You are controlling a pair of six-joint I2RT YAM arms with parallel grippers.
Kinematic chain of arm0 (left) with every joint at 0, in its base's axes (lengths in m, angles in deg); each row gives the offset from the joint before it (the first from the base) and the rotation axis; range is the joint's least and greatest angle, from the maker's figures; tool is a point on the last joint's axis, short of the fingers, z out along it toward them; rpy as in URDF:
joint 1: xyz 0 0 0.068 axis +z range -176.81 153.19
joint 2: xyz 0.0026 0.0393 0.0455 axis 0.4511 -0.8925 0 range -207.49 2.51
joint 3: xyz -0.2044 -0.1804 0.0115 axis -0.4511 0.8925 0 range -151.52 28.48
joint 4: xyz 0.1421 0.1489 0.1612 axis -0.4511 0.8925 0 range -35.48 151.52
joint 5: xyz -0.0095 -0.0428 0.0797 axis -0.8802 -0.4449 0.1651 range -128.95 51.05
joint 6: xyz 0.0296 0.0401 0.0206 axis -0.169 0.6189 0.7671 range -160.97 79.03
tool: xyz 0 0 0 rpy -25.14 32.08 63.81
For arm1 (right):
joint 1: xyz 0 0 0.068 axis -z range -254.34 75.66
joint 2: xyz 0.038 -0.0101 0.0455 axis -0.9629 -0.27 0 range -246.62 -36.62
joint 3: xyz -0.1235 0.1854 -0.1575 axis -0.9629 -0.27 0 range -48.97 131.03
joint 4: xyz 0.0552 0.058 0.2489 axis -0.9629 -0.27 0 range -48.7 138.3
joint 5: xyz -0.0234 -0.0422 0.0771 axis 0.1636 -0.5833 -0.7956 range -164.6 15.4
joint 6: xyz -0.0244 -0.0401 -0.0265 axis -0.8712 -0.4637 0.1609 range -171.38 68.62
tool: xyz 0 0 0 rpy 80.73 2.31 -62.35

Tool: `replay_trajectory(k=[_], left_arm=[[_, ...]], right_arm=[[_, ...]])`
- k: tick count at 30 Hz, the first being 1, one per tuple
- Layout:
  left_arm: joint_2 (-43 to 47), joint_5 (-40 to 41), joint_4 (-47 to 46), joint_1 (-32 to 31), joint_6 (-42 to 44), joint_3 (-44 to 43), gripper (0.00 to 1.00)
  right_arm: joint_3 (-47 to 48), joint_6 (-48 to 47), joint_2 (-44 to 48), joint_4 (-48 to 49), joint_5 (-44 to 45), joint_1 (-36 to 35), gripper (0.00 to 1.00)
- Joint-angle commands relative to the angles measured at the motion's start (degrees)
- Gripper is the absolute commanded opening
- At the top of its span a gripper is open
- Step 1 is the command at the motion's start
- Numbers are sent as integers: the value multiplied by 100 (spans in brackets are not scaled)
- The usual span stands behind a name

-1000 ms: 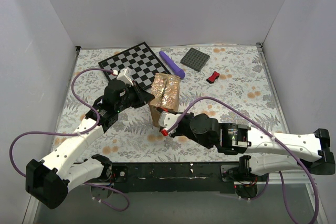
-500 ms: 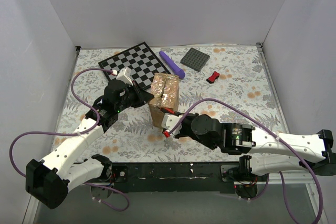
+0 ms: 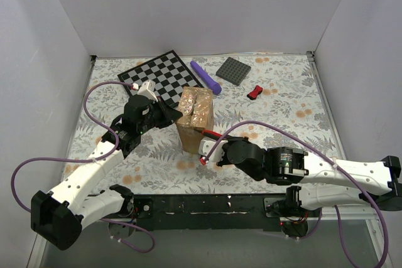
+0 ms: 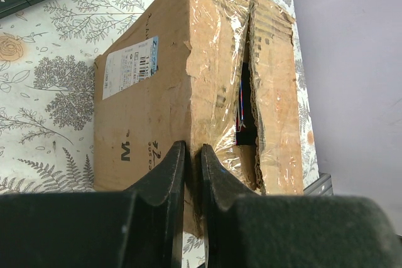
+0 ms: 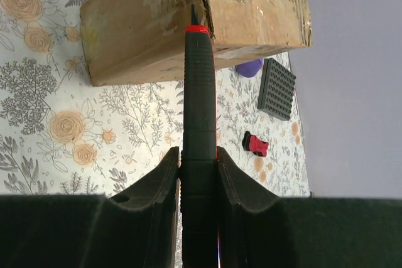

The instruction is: Unpack the express box

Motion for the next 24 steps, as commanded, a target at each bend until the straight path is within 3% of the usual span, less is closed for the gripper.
replay_trajectory(k=[1,7,11,16,19,22,24], left_arm=[[10,222,237,45,218,-124,0],[36,152,105,46,192,-72,0],[80,46,-114,54,192,-28,2],[115,-182,-343,45,201,-106,45],[247,-25,-492,46,69,-186,60],[326,169,-651,45,-19,-256,68],[309,248,-633,54,-28,-361,68]], right_arm=[[253,-30,216,-146,375,39,1],[280,85,672,573,24,39,1],[113,111,1156,1959,14,39,1],[-265,41,1228,3263,743,48,1],[-327,154,929,3641,1244,74,1],[-449,400,700,3878,1544,188,1],[-450,646,543,3879,1755,424,1]])
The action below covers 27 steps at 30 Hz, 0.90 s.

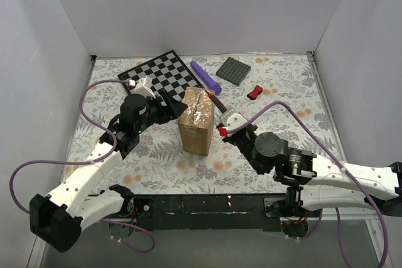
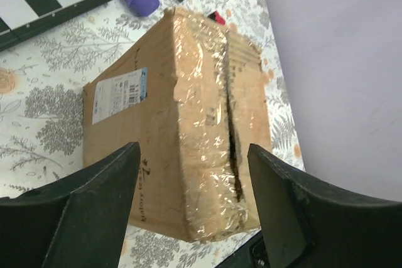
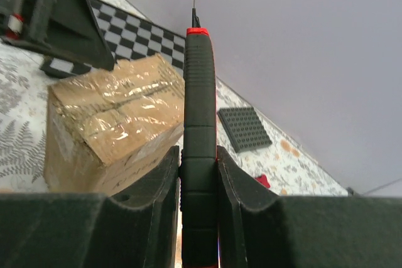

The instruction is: Unpack the express box

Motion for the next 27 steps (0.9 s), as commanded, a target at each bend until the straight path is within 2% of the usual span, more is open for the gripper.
replay_trajectory(k=[1,5,7,10,14,16,21,24,27], left_arm=[[219,277,-238,39,-63,-357,69],[508,558,-36,39,-221,-217,67],[772,1163,235,39,-247,-173,67],[1326,1446,579,39,-458,177,66],[1634,876,843,30,-1020,748,64],[1704,281,765,21,-1275,1030,58],[2222,127,966,-58,-1390,1567,50],[2671,154,879,-66,-1224,1472,54],[2707,224,668,-75,-768,1234,66]], right_arm=[[-107,827,-265,634,699,394,1],[-168,1645,-362,519,498,1185,1],[-160,1797,-423,588,506,1564,1],[-98,1929,-590,790,428,1985,1],[174,2219,-1186,887,-63,2827,1],[262,2325,-1389,1080,-275,3066,1],[446,2281,-2075,1511,-750,3559,1],[613,2281,-2286,1609,-1083,3691,1],[807,2246,-2409,1486,-1347,3700,1]])
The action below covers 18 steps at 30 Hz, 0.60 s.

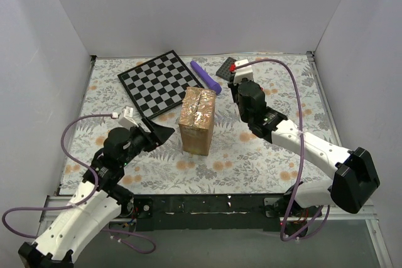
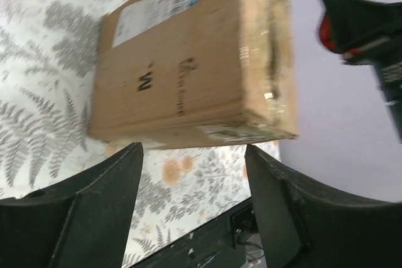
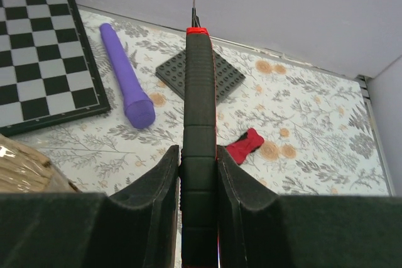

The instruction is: Unpack the express box

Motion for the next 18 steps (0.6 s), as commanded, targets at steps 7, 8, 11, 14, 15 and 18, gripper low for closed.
replay_trajectory(k=[7,8,11,14,15,18], left_arm=[[-608,-36,-828,-21,1106,-733,72],[-687,-140,-871,-12,1080,-742,71],[-733,-379,-863,-21,843,-585,63],[-154,-667,-1072,-12,640,-112,43],[5,-869,-1213,-21,710,21,34],[349,-1572,-1311,-21,675,355,7]], right_arm=[[1170,128,-436,27,-1059,35,1],[1215,102,-558,44,-1059,35,1],[1373,84,-822,106,-1076,122,1],[1522,250,-1094,150,-1303,306,1],[1557,303,-1148,176,-1409,351,1],[1742,392,-1446,220,-1822,413,1]])
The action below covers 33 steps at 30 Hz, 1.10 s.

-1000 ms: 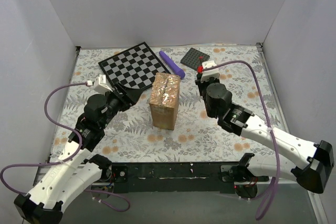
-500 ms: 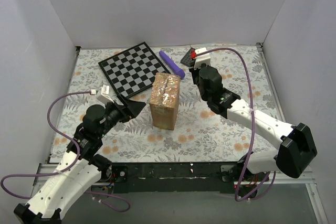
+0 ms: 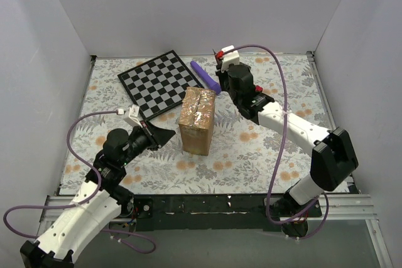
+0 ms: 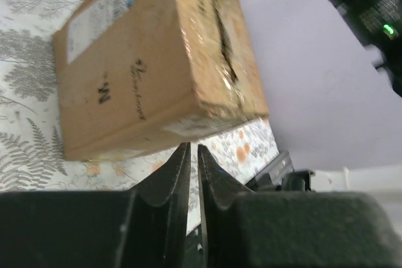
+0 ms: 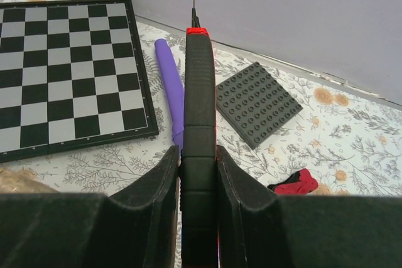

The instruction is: Unpack the express box

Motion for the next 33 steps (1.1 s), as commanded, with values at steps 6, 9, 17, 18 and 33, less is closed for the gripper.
replay_trajectory(k=[6,9,17,18,33], left_arm=[[-50,-2350,-156,-47,-20,637,0],[-357,-2412,-147,-47,33,664,0],[-1281,-1753,-120,-56,-28,480,2],[-1360,-1718,-199,-56,-72,471,4],[-2678,-630,-921,-38,-108,-275,24]], right_arm=[[657,313,-629,231,-1277,142,1],[456,313,-603,283,-1708,133,1],[-283,199,-86,275,-2341,124,1],[-370,199,-32,231,-2368,116,1],[-1628,541,1102,29,-2509,-60,1]])
